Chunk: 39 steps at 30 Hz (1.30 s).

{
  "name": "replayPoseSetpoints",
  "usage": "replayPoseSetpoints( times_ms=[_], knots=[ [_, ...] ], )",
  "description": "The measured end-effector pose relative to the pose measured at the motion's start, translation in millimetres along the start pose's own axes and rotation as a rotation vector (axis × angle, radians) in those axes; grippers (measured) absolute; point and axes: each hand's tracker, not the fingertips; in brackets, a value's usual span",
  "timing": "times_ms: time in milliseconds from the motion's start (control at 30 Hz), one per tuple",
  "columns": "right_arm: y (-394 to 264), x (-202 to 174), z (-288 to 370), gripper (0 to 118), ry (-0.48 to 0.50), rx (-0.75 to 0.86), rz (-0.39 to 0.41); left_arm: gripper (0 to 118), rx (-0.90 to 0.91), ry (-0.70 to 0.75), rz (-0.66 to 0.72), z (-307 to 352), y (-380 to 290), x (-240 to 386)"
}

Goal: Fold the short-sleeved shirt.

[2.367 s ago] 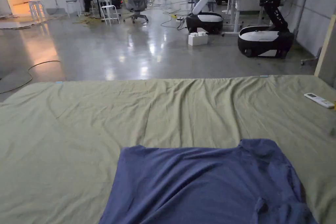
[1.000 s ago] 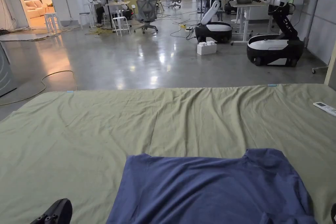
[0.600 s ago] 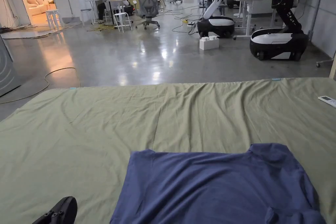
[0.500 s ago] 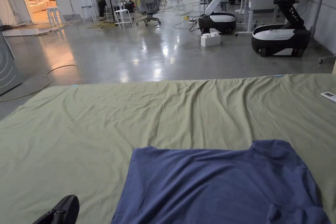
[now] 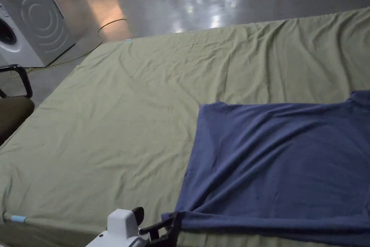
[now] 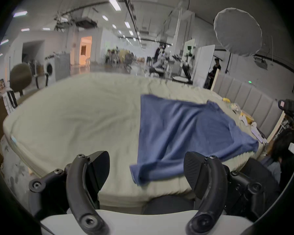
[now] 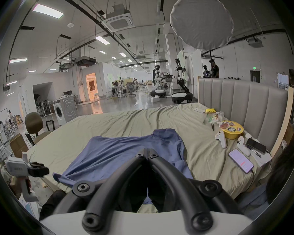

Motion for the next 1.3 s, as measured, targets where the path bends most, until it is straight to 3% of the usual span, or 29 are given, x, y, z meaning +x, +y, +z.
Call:
replayPoseSetpoints(
  times_ms=[200,300,333,400,433,500,667,700,733,767,800,1067,1167,1200,1300],
  knots=[
    [-1,0,0,0,-0.022,-0.026,0.018,83,-0.071,0.003,-0.003,-42,-14,-7],
    [-3,2,2,0,-0.04,-0.034,0.016,63,-0.098,0.002,-0.018,-53,-14,-6],
    [-3,3,2,0,-0.048,-0.037,0.015,53,-0.103,0.005,-0.036,-54,-14,-4],
    [-5,7,6,0,-0.063,-0.041,0.013,18,-0.134,-0.015,-0.069,-57,-15,2],
    [-6,9,7,0,-0.071,-0.044,0.013,11,-0.138,-0.021,-0.09,-59,-17,6],
    [-9,13,10,0,-0.091,-0.056,0.012,11,-0.171,0.009,-0.135,-65,-17,12],
    [-21,35,0,2,-0.142,-0.117,0.033,10,-0.206,0.017,-0.1,-71,-11,11],
    [-29,43,-8,11,-0.15,-0.15,0.041,10,-0.21,0.021,-0.109,-71,-11,13],
    [-40,51,-18,43,-0.148,-0.216,0.022,10,-0.213,0.024,-0.112,-72,-11,13],
    [-60,71,-27,67,-0.165,-0.241,0.029,10,-0.214,0.026,-0.108,-72,-11,13],
    [-75,81,-34,74,-0.184,-0.269,0.021,10,-0.215,0.027,-0.1,-72,-12,12],
    [-137,120,-95,72,-0.126,-0.468,-0.038,10,-0.234,0.033,-0.087,-74,-7,14],
    [-153,131,-115,69,-0.113,-0.505,-0.025,10,-0.239,0.034,-0.084,-74,-8,15],
    [-155,133,-118,65,-0.098,-0.514,-0.019,10,-0.238,0.036,-0.088,-74,-8,17],
    [-154,128,-118,30,-0.026,-0.493,-0.012,10,-0.239,0.045,-0.107,-74,-7,20]
  ],
)
